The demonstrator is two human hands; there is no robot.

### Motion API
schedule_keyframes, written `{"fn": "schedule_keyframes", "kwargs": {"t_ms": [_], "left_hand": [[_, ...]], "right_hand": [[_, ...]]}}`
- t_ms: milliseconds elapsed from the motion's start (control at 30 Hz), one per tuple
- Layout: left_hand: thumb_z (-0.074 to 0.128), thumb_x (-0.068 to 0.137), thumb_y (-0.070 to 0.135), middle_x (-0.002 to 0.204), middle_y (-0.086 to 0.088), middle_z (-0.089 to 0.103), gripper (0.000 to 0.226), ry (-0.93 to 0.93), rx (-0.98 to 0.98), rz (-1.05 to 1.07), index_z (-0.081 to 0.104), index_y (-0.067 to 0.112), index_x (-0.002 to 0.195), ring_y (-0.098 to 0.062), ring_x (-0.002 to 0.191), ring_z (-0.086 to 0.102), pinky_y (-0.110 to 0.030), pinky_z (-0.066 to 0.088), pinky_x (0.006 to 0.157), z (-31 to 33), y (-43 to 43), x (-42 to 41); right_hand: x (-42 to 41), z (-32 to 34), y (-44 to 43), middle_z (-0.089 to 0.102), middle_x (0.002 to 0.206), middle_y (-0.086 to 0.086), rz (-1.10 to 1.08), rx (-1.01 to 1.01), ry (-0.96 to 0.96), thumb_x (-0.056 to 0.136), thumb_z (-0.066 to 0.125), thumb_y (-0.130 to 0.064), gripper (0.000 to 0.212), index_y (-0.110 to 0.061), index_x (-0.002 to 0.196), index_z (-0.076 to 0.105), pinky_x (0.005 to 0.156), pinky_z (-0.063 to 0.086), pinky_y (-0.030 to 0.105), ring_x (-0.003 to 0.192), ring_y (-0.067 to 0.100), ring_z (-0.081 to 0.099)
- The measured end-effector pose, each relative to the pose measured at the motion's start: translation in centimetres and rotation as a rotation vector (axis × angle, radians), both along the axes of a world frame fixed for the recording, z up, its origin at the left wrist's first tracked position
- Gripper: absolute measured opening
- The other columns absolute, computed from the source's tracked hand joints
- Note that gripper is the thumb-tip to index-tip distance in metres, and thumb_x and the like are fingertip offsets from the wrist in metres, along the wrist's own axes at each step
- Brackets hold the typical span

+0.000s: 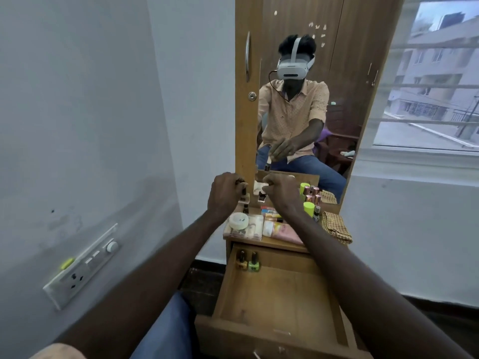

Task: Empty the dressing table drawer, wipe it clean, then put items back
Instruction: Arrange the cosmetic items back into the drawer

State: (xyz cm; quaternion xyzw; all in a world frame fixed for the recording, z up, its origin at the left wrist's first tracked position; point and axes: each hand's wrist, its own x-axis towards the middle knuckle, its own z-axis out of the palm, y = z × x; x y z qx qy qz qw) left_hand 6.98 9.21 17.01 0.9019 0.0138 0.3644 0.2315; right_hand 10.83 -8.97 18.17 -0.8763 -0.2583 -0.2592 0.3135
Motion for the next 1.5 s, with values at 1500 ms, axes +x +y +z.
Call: {"fn": "schedule_keyframes", "kwargs": {"t_ms": [1500], "left_hand": [[0.067,0.096,0.042,0.094,0.010,0.074,0.013,0.407,0.044,0.137,0.076,0.033,0.098,-0.016,0.097,0.060,-0.041,0.035,0.089,-18.3,-1.8,-5.9]], "right_hand": [[-7.0,-19.0,0.7,0.063,0.099,0.003,0.001,-0.190,0.326,0.088,0.072,-0.005,0.011,-0.014,0.094,0.076,0.059,0.040,0.027,0.080,0.018,0.059]]}}
